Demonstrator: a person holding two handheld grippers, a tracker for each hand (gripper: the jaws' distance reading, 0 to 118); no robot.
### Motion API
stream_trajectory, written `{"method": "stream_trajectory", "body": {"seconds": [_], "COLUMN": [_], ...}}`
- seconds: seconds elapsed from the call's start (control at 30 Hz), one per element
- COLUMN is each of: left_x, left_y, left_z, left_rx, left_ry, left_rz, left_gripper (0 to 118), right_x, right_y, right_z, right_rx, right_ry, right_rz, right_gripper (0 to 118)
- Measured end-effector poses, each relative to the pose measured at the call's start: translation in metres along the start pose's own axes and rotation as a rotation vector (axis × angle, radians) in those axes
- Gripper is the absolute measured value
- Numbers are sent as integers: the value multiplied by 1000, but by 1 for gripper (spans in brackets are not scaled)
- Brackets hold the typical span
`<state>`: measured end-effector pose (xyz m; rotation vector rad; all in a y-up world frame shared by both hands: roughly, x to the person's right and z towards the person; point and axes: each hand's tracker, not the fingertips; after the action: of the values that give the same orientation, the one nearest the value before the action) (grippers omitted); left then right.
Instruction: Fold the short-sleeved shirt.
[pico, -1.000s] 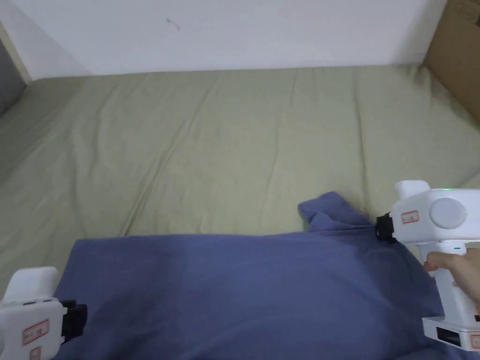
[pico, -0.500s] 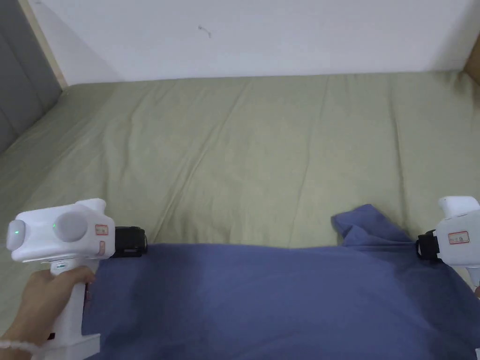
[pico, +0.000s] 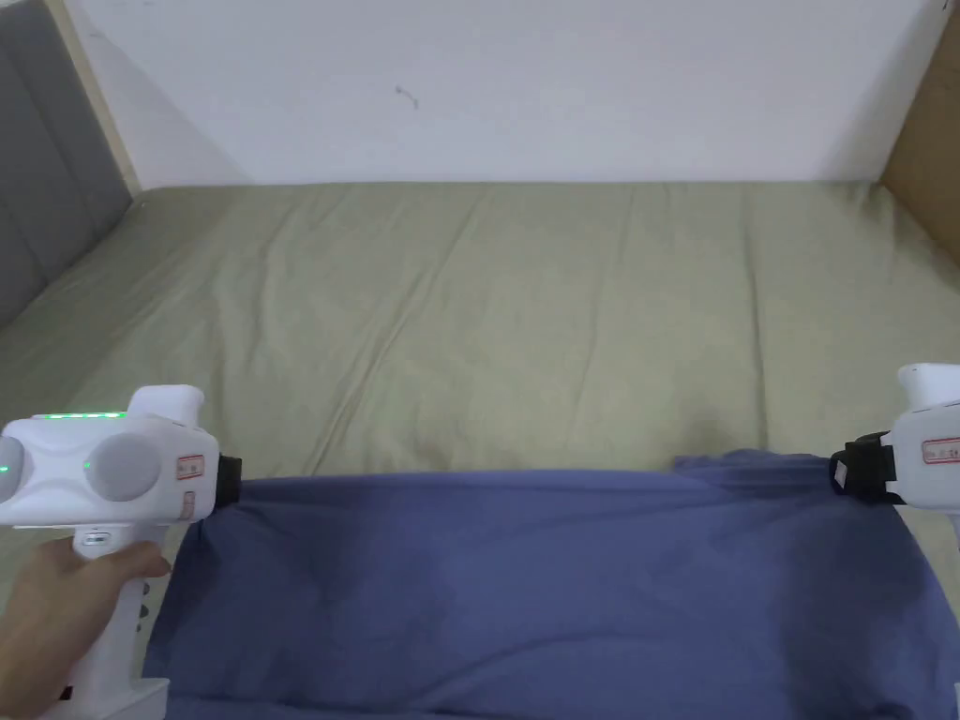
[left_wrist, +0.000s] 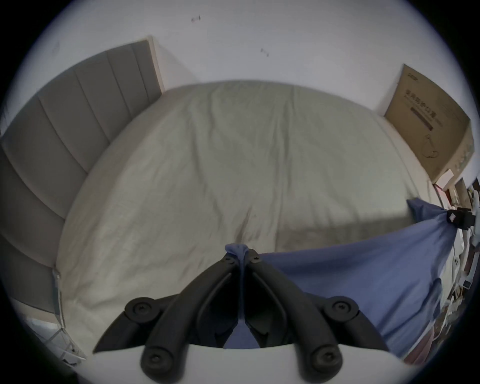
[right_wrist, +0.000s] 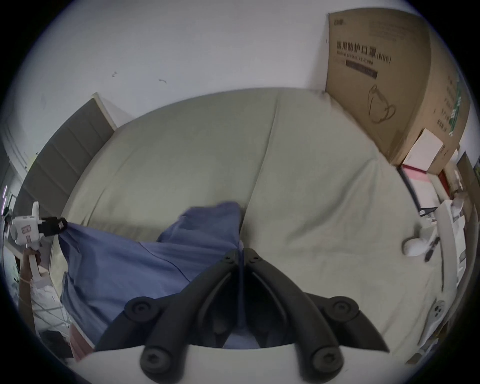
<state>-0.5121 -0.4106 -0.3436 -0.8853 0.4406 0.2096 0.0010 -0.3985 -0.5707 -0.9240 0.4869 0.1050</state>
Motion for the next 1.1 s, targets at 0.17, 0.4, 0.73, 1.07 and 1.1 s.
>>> {"method": "stream_trajectory", "body": {"seconds": [0.17,0.4,0.73,1.07,1.1], "left_x": [-17,-21,-29,-52,-63], "left_y": [-45,-154,-204,-207,-210], "left_z": [78,115,119,173,170], "left_rx": [55,-82,-95,38,58], "left_ry": [-47,-78,-121,-154,-153], "left_rz": [7,-12,98,267,314], "left_gripper": [1,1,108,0,0], "right_x": [-2,-3,-19,-96,-104], "right_y": [-47,-167,-232,-192,-189], "right_z": [70,102,97,140,135], "right_rx": [18,-134,-155,136,120], "right_ry": [-2,-44,-126,41,61], "right_rz": [16,38,-45,-3,20], "right_gripper": [2,2,83,0,0]}}
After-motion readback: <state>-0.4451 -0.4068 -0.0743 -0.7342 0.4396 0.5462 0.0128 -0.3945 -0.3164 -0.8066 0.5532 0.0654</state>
